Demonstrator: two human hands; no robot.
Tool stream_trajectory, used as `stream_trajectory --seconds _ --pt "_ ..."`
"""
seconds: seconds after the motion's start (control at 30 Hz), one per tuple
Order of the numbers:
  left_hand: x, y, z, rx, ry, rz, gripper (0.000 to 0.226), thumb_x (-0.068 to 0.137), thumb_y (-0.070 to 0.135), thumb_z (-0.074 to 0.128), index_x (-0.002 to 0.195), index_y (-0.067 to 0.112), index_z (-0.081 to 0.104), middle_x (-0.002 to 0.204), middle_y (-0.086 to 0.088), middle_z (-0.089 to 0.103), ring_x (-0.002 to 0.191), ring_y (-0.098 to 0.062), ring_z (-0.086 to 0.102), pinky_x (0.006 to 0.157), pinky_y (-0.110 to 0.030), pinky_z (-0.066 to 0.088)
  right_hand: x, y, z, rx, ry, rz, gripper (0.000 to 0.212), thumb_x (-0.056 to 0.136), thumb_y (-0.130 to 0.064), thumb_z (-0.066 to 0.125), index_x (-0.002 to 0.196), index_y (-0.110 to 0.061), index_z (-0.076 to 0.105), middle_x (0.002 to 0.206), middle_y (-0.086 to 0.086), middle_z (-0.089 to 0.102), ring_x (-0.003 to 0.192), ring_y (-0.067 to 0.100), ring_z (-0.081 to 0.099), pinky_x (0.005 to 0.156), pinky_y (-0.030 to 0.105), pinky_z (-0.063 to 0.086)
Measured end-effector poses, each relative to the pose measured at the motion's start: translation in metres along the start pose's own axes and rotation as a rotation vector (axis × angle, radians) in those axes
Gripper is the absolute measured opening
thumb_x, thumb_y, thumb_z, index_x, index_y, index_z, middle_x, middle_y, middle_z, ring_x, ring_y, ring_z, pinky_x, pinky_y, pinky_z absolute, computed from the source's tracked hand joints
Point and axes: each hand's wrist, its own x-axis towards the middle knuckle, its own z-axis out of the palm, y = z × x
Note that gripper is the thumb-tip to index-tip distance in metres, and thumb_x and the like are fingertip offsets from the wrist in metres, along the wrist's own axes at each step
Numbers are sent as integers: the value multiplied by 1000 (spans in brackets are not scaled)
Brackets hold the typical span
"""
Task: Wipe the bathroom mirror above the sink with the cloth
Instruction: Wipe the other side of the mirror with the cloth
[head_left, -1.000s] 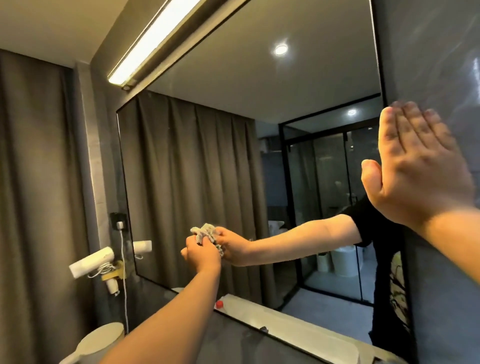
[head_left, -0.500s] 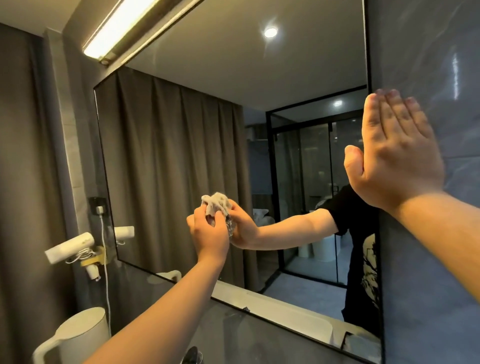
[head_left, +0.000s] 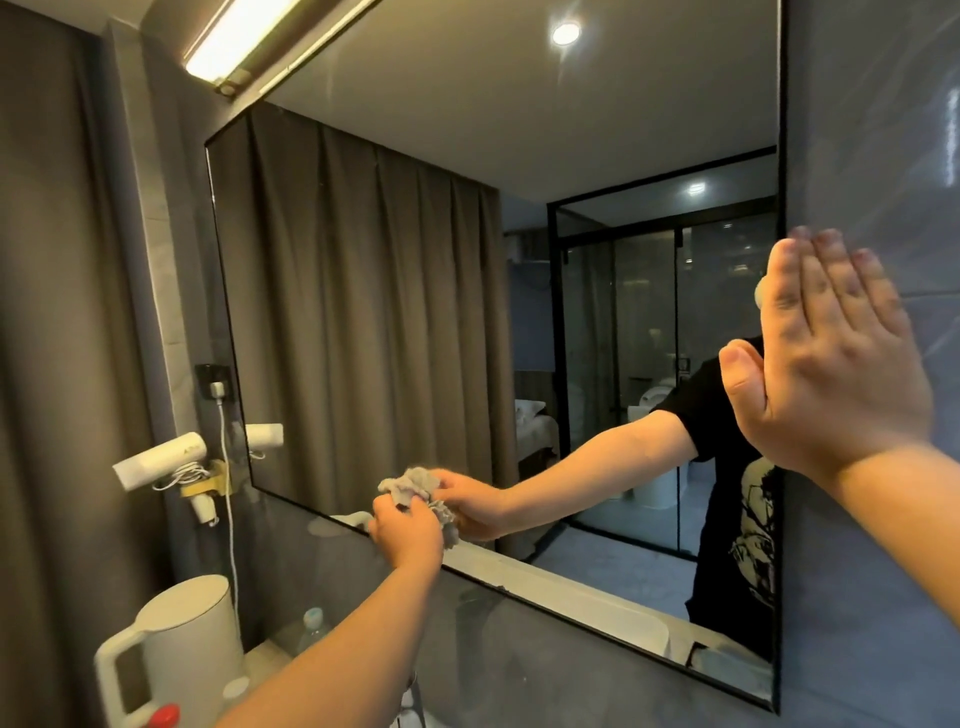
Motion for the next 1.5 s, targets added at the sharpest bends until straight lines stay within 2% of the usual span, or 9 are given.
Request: stream_trajectory --seconds 0.1,0.3,0.53,0.73,0.9,1.03,1.2,1.37,1.5 --pt "14 -6 -7 -15 -13 -55 23 89 16 56 110 6 54 112 -21 61 92 -36 57 78 -37 47 1 0 -1 4 14 2 78 92 -39 32 153 8 17 158 31 21 150 40 17 125 44 4" --pt "-5 33 5 -74 33 99 17 90 25 53 104 16 53 107 -8 57 90 -27 56 77 -37 47 1 0 0 -3 18 3 78 92 -39 31 153 7 17 158 31 20 150 40 16 125 44 3" --pt "-54 71 16 -138 -62 451 16 93 21 57 105 11 53 102 -1 45 80 -7 50 61 -5 35 0 0 1 1 28 5 77 92 -39 30 153 7 17 158 30 21 150 39 16 125 45 4" --pt "-102 76 25 -129 -185 891 26 92 35 53 107 15 60 96 7 44 83 -6 53 67 -11 47 0 0 1 3 28 3 77 92 -38 32 153 7 17 158 30 21 150 39 17 125 47 6" --pt "-100 81 22 -128 -209 988 23 91 25 61 110 14 65 97 3 55 90 -3 53 71 -6 45 1 1 1 20 24 -3 78 92 -38 33 153 7 15 158 31 20 150 40 16 124 47 6" --pt "-68 106 22 -191 -178 885 7 91 14 61 96 15 66 93 -4 53 84 -2 52 66 -9 45 0 1 1 30 25 -2 78 91 -36 36 153 7 16 157 32 21 149 40 17 124 46 4" --pt "-15 134 19 -227 -22 573 7 90 11 61 96 10 62 96 -4 49 76 -9 51 61 -6 37 0 0 0 32 24 -8 77 92 -36 35 152 7 16 156 33 22 149 42 18 124 47 6" --pt "38 141 19 -383 41 327 9 83 14 64 88 17 57 85 -5 62 81 -24 64 68 -31 52 1 1 -1 11 29 -9 77 93 -38 33 152 9 19 156 33 24 148 42 20 124 48 8" --pt "48 165 17 -601 33 70 19 85 10 62 104 12 59 83 1 63 73 -15 63 65 -23 51 1 1 -2 9 22 -11 77 93 -38 33 152 8 18 156 33 24 148 42 20 124 47 7"
